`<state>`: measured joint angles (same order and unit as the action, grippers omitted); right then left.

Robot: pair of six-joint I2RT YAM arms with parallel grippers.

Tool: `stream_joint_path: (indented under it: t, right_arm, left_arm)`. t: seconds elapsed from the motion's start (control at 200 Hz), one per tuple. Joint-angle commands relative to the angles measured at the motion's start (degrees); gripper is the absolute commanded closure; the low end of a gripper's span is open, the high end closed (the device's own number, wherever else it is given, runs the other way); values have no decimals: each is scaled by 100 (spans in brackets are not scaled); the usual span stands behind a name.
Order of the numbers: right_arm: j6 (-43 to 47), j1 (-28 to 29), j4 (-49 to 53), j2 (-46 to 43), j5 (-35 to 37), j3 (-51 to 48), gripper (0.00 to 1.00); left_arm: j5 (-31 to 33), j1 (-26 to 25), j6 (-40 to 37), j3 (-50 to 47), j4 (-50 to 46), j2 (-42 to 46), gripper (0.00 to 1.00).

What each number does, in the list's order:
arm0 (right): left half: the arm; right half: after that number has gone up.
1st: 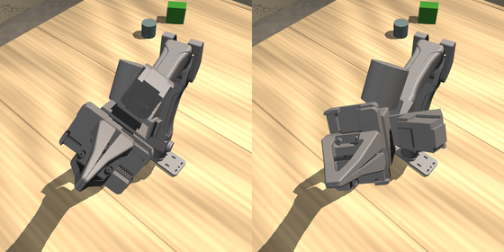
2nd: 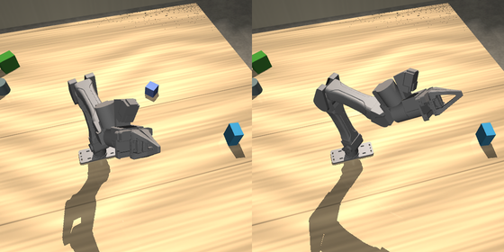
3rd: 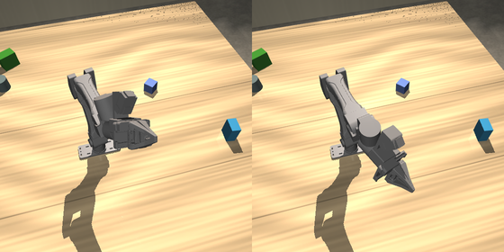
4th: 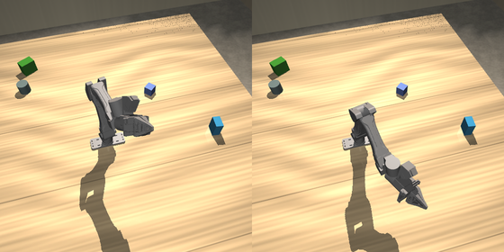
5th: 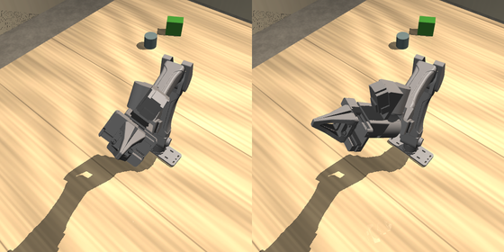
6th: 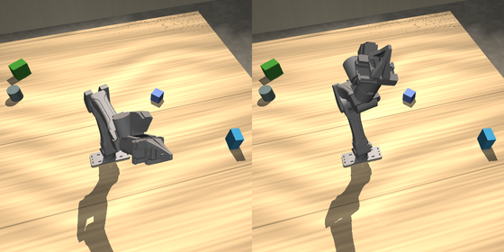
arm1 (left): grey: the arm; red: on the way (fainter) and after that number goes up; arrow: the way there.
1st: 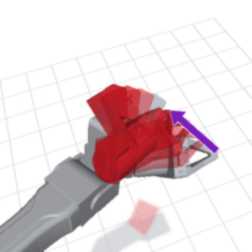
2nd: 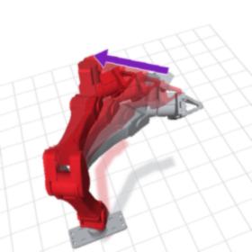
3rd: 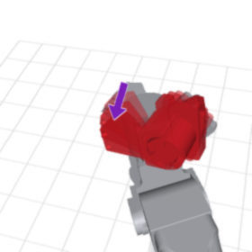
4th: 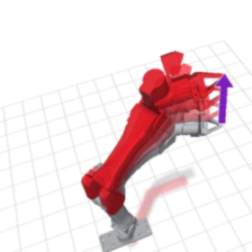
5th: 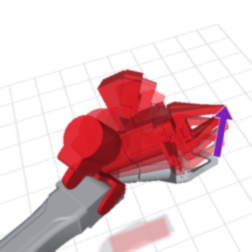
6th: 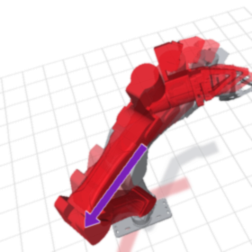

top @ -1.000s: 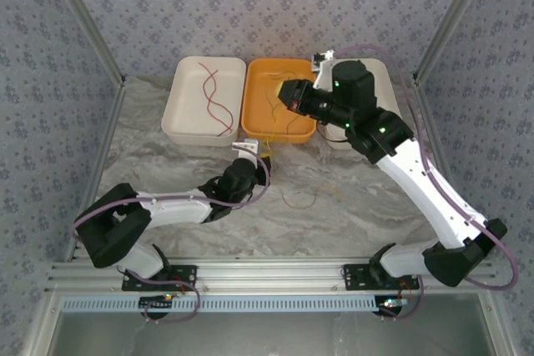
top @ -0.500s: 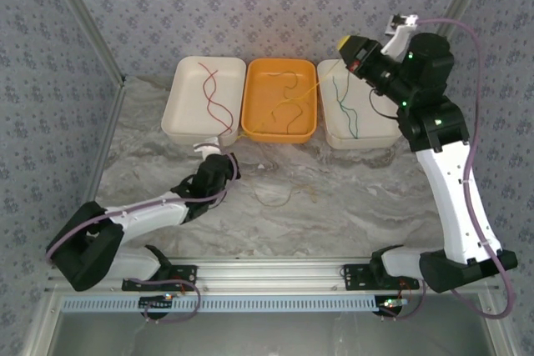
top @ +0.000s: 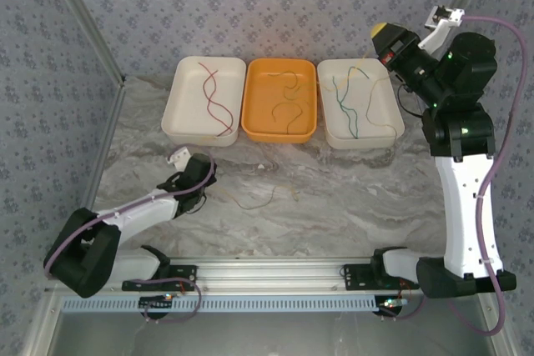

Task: Untangle the cables

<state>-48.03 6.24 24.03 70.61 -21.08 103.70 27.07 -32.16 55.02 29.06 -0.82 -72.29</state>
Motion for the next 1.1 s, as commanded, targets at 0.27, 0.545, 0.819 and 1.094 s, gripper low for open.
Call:
stream_joint_path:
  t: [0.27,0.545,0.819,1.094]
  right_arm:
    - [-83,-69,113,180,-419,663,100]
    - [-67,102,37,-24,-564,148,100]
    - [127,1278,-529,-222,65,-1218,100]
    - [180,1555,-708,-310,225,-1792,100]
  left_arm:
    - [-930,302,148,370,-322,-495,95]
    - [-695,-631,-616,1213,-793,1140,23]
    - [-1295,-704,-1014,1908,-1183,2115,23]
    - [-1577,-753,-341,1534,-1061,2355,22]
